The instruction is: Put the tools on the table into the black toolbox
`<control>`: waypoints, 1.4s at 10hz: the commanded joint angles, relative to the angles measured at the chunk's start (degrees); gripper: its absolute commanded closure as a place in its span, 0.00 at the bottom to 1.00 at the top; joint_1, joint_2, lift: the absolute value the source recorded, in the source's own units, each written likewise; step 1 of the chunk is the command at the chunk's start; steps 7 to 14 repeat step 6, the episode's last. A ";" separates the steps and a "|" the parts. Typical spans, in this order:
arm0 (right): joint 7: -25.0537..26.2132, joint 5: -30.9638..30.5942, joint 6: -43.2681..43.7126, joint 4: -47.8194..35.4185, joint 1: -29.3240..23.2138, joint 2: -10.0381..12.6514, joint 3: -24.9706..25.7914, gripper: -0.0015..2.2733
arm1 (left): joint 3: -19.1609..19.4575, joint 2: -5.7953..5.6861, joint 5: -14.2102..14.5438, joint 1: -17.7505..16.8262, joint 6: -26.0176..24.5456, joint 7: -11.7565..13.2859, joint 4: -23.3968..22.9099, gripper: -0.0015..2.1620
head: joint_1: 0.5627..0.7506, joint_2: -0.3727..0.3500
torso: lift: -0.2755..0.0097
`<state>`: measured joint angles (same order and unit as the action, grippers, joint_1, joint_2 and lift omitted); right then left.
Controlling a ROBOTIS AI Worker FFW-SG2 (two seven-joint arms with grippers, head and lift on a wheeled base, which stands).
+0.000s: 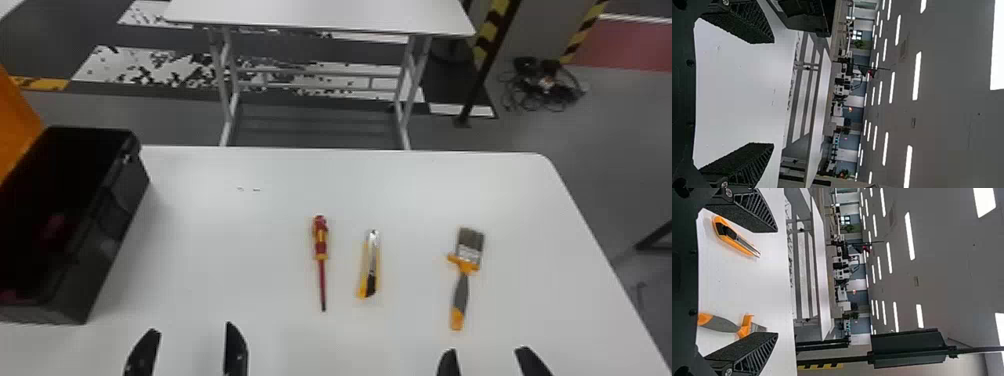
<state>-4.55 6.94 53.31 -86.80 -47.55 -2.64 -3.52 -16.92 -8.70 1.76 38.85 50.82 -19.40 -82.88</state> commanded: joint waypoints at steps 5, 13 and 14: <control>-0.02 -0.09 -3.52 -1.00 0.00 -0.09 0.10 0.03 | -0.39 -0.09 -2.11 0.00 -4.90 -0.38 -0.44 0.02 | 0.70 0.39 | 0.70; -0.11 -0.18 -4.75 -1.44 0.00 -0.09 0.10 0.03 | -0.39 -0.09 -2.37 0.00 -5.25 -0.38 -0.53 0.02 | 0.70 0.38 | 0.70; -0.11 -0.18 -4.75 -1.44 0.00 -0.09 0.10 0.03 | -0.39 -0.09 -2.37 0.00 -5.25 -0.38 -0.53 0.02 | 0.70 0.38 | 0.70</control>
